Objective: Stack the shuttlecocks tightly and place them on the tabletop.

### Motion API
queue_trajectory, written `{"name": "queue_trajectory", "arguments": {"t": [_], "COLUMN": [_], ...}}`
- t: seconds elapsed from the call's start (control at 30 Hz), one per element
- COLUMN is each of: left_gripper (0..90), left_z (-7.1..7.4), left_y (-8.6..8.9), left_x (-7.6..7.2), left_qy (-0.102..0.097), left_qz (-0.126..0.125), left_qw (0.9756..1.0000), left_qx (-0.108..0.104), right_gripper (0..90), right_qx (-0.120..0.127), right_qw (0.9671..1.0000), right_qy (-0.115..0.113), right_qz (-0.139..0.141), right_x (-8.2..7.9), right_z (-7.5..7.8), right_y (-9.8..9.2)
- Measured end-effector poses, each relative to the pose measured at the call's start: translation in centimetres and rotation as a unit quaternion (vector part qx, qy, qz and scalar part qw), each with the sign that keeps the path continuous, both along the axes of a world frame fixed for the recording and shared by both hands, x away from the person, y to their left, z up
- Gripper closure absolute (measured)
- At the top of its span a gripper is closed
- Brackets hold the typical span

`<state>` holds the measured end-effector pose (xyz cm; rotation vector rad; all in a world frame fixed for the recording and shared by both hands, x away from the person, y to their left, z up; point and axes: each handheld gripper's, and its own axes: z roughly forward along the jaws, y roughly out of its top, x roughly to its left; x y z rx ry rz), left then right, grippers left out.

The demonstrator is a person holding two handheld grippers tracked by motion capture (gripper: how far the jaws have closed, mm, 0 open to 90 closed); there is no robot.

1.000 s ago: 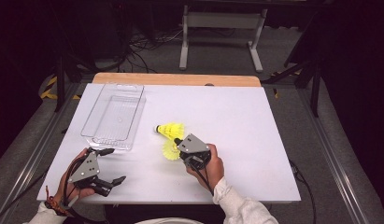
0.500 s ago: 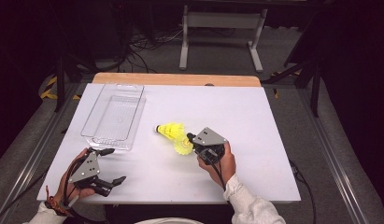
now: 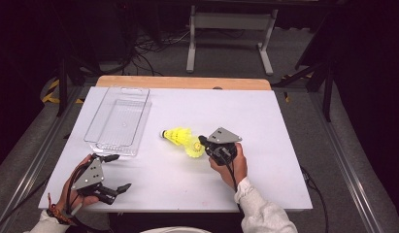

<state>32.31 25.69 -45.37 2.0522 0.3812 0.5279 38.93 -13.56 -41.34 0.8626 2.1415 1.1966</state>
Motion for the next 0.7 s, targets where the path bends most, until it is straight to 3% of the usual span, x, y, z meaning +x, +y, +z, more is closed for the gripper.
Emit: {"name": "queue_trajectory", "arguments": {"t": [0.7], "left_gripper": [2.9], "left_z": [0.0], "left_y": [-0.1], "left_x": [0.0], "left_qy": [0.001], "left_qz": [-0.002], "left_qw": [1.0], "left_qx": [0.004], "right_gripper": [90.0], "right_qx": [0.012], "right_qw": [0.9993], "right_qy": [0.033], "right_qz": [0.015], "right_x": [1.1], "right_z": [-0.6], "right_y": [-2.1]}}
